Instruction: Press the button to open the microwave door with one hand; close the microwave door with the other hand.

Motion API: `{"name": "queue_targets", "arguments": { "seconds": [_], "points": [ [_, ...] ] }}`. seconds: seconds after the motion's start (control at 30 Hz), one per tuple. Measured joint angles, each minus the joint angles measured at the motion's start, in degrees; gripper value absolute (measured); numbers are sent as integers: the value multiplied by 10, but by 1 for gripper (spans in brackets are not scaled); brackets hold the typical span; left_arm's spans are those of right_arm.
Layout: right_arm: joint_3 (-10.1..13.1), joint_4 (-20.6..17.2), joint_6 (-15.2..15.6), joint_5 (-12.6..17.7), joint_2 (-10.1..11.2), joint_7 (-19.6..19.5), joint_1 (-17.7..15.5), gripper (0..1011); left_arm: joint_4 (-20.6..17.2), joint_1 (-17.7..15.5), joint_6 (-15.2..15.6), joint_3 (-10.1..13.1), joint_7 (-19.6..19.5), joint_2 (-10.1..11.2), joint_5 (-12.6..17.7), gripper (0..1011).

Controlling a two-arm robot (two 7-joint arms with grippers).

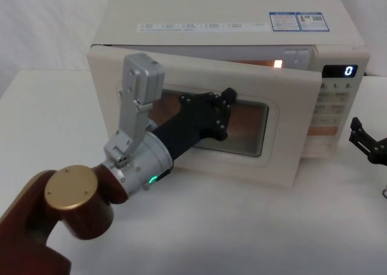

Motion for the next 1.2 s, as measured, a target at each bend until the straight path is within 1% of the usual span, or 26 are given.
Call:
{"name": "queue_targets", "arguments": {
  "seconds": [0.1,0.3,0.4,0.53,0.63,1.2],
  "points": [
    [0,0,0,0,0,0,0,1002,10,-10,-5,5,8,-9,2,0],
    [0,0,0,0,0,0,0,1002,23,-16,-12,8,34,-28,12,0],
    [0,0,0,0,0,0,0,1002,32,-18,-15,6,52,-41,19,0],
    [0,0,0,0,0,0,0,1002,39,-20,-16,-1,62,-53,21,0],
    [0,0,0,0,0,0,0,1002,44,-23,-16,-4,63,-58,21,0],
    [0,0,0,0,0,0,0,1002,69,-50,-8,-2,39,-61,12,0]
  ]
}}
